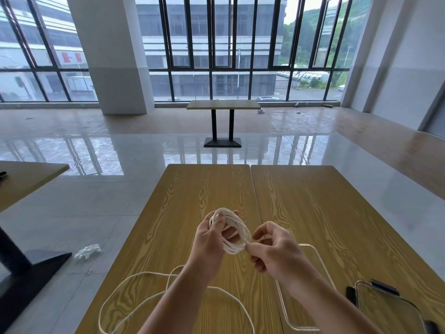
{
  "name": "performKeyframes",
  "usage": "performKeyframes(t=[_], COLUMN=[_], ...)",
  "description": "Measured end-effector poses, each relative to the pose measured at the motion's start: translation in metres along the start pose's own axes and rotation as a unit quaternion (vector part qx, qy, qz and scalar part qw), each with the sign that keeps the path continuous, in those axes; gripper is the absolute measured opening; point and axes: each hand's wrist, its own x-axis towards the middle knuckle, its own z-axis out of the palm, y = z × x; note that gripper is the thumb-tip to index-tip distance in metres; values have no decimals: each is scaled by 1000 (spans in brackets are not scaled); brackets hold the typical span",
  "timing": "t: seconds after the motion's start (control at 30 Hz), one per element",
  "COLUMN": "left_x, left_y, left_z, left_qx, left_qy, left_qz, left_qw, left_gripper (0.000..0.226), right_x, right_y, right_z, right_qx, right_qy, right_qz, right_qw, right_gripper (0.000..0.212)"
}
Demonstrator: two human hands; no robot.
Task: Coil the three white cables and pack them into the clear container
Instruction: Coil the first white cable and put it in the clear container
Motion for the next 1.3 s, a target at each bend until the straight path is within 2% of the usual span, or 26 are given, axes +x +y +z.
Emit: performKeyframes(t=[0.17,0.3,0.4,0.5,0.6,0.77,0.87,1.1,1.3], left_x=[-2,-5,-7,-7,-4,1,2,5,5], left_y=[-2,-2,-5,-7,-9,-9,-6,0,-1], left_z=[-5,-4,-3,-6,-10,-13,-15,-10,-26], left_qx=[-26,-105,-122,-95,-24,83,85,76,67], left_qy=[-1,-8,-27,-43,-38,-14,-20,-37,-45], left_qz=[-15,-42,-44,-38,-23,7,11,-1,-25], left_qw=[1000,993,991,994,999,996,996,996,996], left_gripper=[27,28,30,29,20,13,12,11,9], right_x=[3,7,9,11,12,15,16,16,15], right_y=[5,10,11,11,12,13,14,10,5], right_z=[-4,6,11,14,16,14,14,10,2], right_qx=[-5,31,89,90,94,74,77,76,33], right_qy=[6,27,4,7,12,24,9,-41,-56], right_qz=[10,20,37,39,39,39,48,71,51], right_qw=[1000,999,995,995,995,996,996,994,997], right_gripper=[27,13,18,24,28,16,15,30,22])
